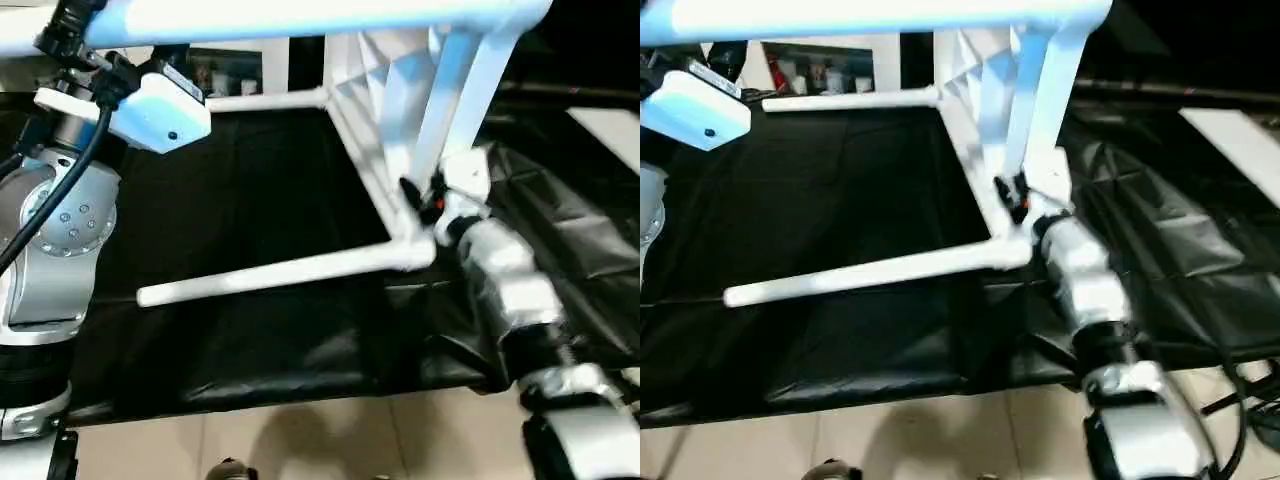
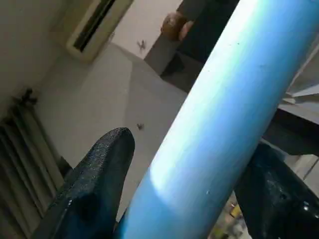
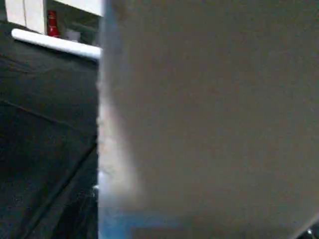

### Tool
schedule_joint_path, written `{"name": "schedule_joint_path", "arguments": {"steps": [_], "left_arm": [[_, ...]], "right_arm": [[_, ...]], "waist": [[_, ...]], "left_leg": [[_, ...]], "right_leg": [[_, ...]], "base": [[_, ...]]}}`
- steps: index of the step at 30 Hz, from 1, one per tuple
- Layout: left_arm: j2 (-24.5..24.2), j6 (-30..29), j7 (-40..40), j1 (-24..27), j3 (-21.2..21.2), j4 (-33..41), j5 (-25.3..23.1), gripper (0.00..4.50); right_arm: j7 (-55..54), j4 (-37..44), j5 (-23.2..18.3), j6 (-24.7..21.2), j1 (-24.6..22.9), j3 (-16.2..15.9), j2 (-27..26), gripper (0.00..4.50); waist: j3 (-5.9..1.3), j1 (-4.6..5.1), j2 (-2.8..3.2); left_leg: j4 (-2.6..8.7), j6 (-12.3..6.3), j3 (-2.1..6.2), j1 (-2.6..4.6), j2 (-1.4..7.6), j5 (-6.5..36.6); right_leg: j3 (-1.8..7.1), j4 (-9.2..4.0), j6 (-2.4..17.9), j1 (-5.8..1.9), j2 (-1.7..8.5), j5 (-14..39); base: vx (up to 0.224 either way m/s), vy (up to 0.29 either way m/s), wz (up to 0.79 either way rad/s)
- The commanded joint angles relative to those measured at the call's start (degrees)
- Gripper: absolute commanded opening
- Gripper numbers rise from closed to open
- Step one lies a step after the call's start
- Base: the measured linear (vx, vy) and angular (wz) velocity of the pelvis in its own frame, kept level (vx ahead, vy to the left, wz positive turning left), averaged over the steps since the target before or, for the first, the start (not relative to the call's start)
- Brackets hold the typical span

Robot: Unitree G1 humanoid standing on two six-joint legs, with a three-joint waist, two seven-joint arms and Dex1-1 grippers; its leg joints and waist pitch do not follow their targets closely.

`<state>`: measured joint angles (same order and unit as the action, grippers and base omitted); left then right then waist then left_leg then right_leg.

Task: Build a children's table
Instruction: Flip table

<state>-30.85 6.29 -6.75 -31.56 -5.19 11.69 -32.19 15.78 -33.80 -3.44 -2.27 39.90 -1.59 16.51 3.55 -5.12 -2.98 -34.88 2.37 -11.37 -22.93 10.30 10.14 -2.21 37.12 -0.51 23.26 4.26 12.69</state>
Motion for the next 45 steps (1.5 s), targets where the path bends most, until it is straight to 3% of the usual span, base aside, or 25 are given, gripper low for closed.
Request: {"name": "schedule_joint_path", "arguments": {"steps": [1,3,6,8,9,10,11,12,13,16,17,21,24,26,28,29,30,34,39,45], "left_arm": [[2.62,-1.89,-0.67,0.64,0.82,-0.20,6.14,2.90],[5.25,-5.14,-0.97,0.00,-0.93,-0.71,10.58,2.88],[7.28,-7.35,-1.10,-0.21,-2.47,-1.28,13.85,2.85],[9.66,-9.42,-0.90,-0.30,-4.06,-1.28,16.72,2.82],[11.31,-10.90,-0.78,-0.39,-4.94,-1.00,18.33,2.82],[12.38,-11.83,-0.76,-0.41,-5.37,-0.80,19.41,2.80],[13.31,-12.61,-0.76,-0.41,-5.62,-0.63,20.34,2.80],[13.31,-12.61,-0.76,-0.41,-5.62,-0.63,20.34,2.79],[15.33,-14.15,-0.18,-0.40,-6.37,-0.38,22.19,2.77],[17.22,-15.98,0.10,-0.34,-7.14,0.04,23.86,2.71],[19.05,-18.27,0.44,-0.30,-8.07,0.65,25.79,2.67],[20.84,-21.16,0.62,-0.24,-9.17,1.79,27.47,2.61],[21.28,-22.26,0.71,-0.05,-9.46,2.36,27.78,2.54],[21.00,-22.73,0.74,0.17,-9.18,3.02,27.56,2.47],[20.47,-22.71,0.55,0.28,-8.87,3.43,26.82,2.46],[20.40,-22.71,0.52,0.30,-8.83,3.50,26.69,2.39],[20.28,-22.77,0.44,0.34,-8.76,3.68,26.42,2.36],[20.36,-24.64,0.84,0.58,-8.96,4.84,26.05,2.29],[20.28,-25.86,1.43,1.00,-8.98,5.15,25.64,2.18],[20.09,-26.55,1.61,1.63,-8.86,5.61,25.24,2.04]], "right_arm": [[2.29,4.40,3.36,2.68,5.73,-0.35,3.57,2.01],[4.32,3.58,5.54,3.81,8.67,-1.39,6.82,2.01],[6.53,2.76,6.96,4.59,11.36,-2.36,9.11,2.01],[8.52,1.53,8.87,5.94,14.57,-3.92,11.52,2.01],[9.42,0.04,10.16,7.08,17.32,-4.84,12.94,2.01],[10.19,-1.24,10.94,7.96,19.52,-5.44,13.82,2.01],[10.79,-2.34,11.39,8.47,21.42,-5.85,14.32,2.01],[10.79,-2.34,11.39,8.47,21.42,-5.85,14.32,2.01],[12.05,-4.73,12.51,9.86,25.24,-6.87,14.91,2.01],[13.71,-7.20,13.79,11.35,28.62,-8.24,15.37,1.99],[15.10,-10.10,15.65,13.34,32.05,-9.97,15.62,1.99],[18.63,-14.74,17.49,16.64,36.89,-12.28,15.06,1.99],[20.90,-17.20,18.08,18.45,38.99,-12.99,14.46,1.99],[23.15,-20.98,19.34,20.33,42.60,-14.08,13.24,2.53],[23.63,-23.68,20.19,21.36,45.22,-14.63,12.41,2.66],[23.64,-23.99,20.24,21.48,45.50,-14.64,12.32,2.76],[23.59,-24.74,20.39,21.83,46.13,-14.69,12.14,2.89],[21.53,-28.01,21.96,24.70,48.58,-14.96,11.56,3.16],[20.41,-30.36,21.88,28.12,49.80,-14.05,10.53,3.54],[19.38,-29.54,17.13,36.10,48.00,-10.00,8.35,4.10]], "waist": [[-4.92,-0.19,-0.30],[-4.82,-0.28,-0.29],[-4.62,-0.58,-0.08],[-4.52,-0.66,0.25],[-4.50,-0.60,0.15],[-4.45,-0.39,0.47],[-4.39,-0.32,0.27],[-4.20,-0.49,0.40],[-4.19,-0.42,0.70],[-4.06,-0.09,0.79],[-4.09,0.05,0.80],[-4.01,0.45,0.72],[-4.01,0.66,0.51],[-4.15,0.77,0.54],[-4.16,0.97,0.44],[-4.04,0.92,0.64],[-4.09,1.03,0.31],[-4.14,0.95,0.38],[-4.02,0.97,0.47],[-4.11,0.83,0.52]], "left_leg": [[2.69,-2.73,0.89,1.55,2.30,-0.62],[2.57,-3.76,0.78,1.34,2.16,-1.21],[2.58,-4.20,0.70,1.37,2.23,0.95],[2.64,-3.45,0.75,1.55,2.37,2.82],[2.67,-3.23,0.75,1.54,2.37,3.11],[2.72,-2.66,0.84,1.65,2.45,4.46],[2.66,-2.68,0.77,1.58,2.36,5.28],[2.66,-2.59,0.70,1.65,2.37,6.92],[2.71,-2.11,0.86,1.61,2.47,7.75],[2.88,-1.05,1.13,1.62,2.64,10.64],[2.91,-0.69,1.18,1.74,2.72,11.47],[2.80,-0.48,1.26,1.65,2.71,14.29],[2.77,-1.31,1.31,1.22,2.68,13.06],[2.61,-1.96,1.34,1.22,2.72,11.66],[2.46,-2.58,1.32,1.02,2.63,11.79],[2.48,-3.13,1.35,0.93,2.81,11.52],[2.45,-3.28,1.32,0.90,2.86,11.14],[2.23,-3.76,1.25,0.80,2.96,8.91],[2.35,-2.53,1.27,1.00,3.01,11.31],[2.30,-2.74,1.24,0.98,3.06,11.30]], "right_leg": [[2.27,-2.40,14.16,-3.10,2.97,-10.51],[2.24,-2.40,14.64,-3.07,2.91,-11.25],[2.21,-2.81,14.85,-2.94,3.04,-7.51],[2.17,-3.06,14.53,-2.74,2.96,-4.74],[2.14,-3.05,14.57,-2.80,2.93,-4.48],[2.01,-3.22,14.93,-2.64,2.94,-2.92],[2.00,-3.40,14.92,-2.63,2.80,-2.00],[2.15,-3.72,14.61,-2.44,2.96,0.06],[2.11,-3.75,14.26,-2.42,3.02,1.28],[1.98,-4.05,13.53,-2.20,2.98,4.18],[1.96,-4.12,13.29,-2.14,3.02,4.62],[1.99,-4.30,13.27,-1.87,3.08,6.77],[2.02,-4.18,12.79,-2.04,3.00,5.06],[1.96,-3.92,13.39,-2.00,2.95,2.95],[1.88,-3.81,14.02,-2.01,2.85,2.77],[1.96,-3.80,14.01,-1.96,3.01,2.59],[1.95,-3.73,14.12,-1.98,2.99,2.27],[1.85,-3.27,14.95,-1.81,2.85,-0.37],[1.86,-3.43,14.07,-1.64,2.80,1.42],[1.92,-3.26,13.60,-1.62,3.01,0.15]], "base": [[0.000,0.000,0.00],[0.000,0.000,0.00],[0.000,0.000,0.00],[0.000,0.000,0.00],[0.000,0.000,0.00],[0.000,0.000,0.00],[0.000,0.000,0.00],[0.000,0.000,0.00],[0.000,0.000,0.00],[0.000,0.000,0.00],[0.000,0.000,0.00],[0.000,0.000,0.00],[0.000,0.000,0.00],[0.000,0.000,0.00],[0.000,0.000,0.00],[0.000,0.000,0.00],[0.000,0.000,0.00],[0.000,0.000,0.00],[0.000,0.000,0.00],[0.000,0.000,0.00]]}}
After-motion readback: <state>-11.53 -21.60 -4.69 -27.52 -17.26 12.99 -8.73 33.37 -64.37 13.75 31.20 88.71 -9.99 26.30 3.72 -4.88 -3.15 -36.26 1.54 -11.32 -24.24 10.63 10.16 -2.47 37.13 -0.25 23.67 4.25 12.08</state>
